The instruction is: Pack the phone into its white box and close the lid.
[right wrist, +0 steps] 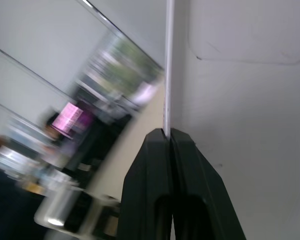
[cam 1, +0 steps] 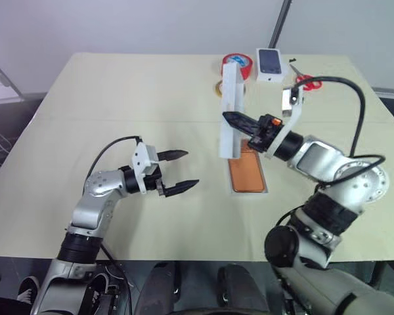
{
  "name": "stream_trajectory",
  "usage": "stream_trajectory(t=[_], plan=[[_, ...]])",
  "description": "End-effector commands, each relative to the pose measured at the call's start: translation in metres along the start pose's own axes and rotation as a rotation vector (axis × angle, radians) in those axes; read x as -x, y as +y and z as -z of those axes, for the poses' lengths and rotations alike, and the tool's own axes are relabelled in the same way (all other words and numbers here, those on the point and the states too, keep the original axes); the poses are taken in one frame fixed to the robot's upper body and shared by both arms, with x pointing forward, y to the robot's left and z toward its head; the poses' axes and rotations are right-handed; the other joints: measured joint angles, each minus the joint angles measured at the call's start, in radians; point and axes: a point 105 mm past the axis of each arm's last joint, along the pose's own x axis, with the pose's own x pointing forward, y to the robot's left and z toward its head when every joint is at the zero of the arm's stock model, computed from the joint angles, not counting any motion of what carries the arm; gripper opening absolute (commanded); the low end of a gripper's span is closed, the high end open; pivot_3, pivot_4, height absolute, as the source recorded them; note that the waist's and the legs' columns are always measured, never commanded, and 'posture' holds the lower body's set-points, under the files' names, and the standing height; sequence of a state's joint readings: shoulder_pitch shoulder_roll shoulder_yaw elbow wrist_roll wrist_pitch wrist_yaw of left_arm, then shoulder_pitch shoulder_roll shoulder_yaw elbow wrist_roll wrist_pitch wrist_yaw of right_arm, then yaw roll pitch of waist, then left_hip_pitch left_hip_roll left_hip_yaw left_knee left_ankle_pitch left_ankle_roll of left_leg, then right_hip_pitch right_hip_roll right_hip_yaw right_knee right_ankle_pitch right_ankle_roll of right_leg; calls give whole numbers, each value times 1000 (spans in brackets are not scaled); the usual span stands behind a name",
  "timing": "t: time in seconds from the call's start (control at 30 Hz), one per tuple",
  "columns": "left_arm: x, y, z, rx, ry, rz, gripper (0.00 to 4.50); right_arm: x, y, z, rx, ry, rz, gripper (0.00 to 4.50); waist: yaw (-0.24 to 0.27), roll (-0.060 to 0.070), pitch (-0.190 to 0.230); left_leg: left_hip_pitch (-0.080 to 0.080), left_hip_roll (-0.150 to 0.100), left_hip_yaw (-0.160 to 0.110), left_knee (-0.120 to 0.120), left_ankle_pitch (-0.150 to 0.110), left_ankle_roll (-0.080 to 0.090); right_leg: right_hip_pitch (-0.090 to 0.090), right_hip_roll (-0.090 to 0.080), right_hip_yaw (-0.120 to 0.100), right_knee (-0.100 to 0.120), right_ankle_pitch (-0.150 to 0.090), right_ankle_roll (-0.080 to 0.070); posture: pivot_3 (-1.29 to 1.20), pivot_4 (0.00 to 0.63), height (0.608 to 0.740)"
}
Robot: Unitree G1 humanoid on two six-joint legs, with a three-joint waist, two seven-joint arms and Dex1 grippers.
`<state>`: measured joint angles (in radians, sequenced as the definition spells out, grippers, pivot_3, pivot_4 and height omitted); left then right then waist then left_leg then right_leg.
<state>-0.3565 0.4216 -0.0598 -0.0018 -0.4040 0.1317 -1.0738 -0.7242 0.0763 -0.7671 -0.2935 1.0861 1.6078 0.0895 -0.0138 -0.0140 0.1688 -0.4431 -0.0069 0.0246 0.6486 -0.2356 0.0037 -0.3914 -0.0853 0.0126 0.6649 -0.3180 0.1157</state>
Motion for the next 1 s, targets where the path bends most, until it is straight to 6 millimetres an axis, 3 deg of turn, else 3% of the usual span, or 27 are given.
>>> stream_trajectory(t=[0.03,0.13,0.23,0.33,0.47,0.5,0.63,0.77,1.0], plan=[[2,9,-20,-18,-62,-22,4500,4,10,11,-100,-5,-95,18,-2,0,0,0,0,0,0,0,0,0,0,0,0,0,0,0,150,728],[5,15,-22,12,-79,-49,4500,8,20,17,-179,12,-119,18,-7,1,0,0,0,0,0,0,0,0,0,1,0,0,0,0,150,728],[11,15,-20,39,-77,-55,3673,8,20,34,-265,72,-98,0,-11,0,0,0,0,1,0,0,1,0,1,1,0,0,0,0,150,728],[13,15,-18,50,-71,-61,2262,10,17,51,-268,153,-94,0,-11,0,0,0,2,1,0,0,1,0,4,1,0,0,0,0,150,728],[6,7,-10,55,-54,-39,226,9,1,54,-306,178,-25,0,-7,0,0,0,2,2,1,0,1,0,5,1,0,0,0,0,150,728],[3,6,-8,62,-57,-46,43,8,0,51,-300,182,-19,0,-5,0,0,0,2,1,1,0,1,0,5,1,0,0,0,0,150,728],[-9,-2,1,51,-40,-54,43,6,-9,44,-298,179,31,0,1,0,0,0,2,2,2,0,1,1,4,1,-1,0,0,0,150,728],[-27,-7,17,67,-21,-57,43,12,-32,49,-309,202,117,0,1,0,0,0,2,1,2,0,1,1,4,2,-1,0,0,0,150,728],[-48,0,15,65,-56,-70,43,8,-44,42,-288,194,134,0,0,0,0,0,3,2,2,0,1,1,4,2,-1,0,0,0,150,728]])
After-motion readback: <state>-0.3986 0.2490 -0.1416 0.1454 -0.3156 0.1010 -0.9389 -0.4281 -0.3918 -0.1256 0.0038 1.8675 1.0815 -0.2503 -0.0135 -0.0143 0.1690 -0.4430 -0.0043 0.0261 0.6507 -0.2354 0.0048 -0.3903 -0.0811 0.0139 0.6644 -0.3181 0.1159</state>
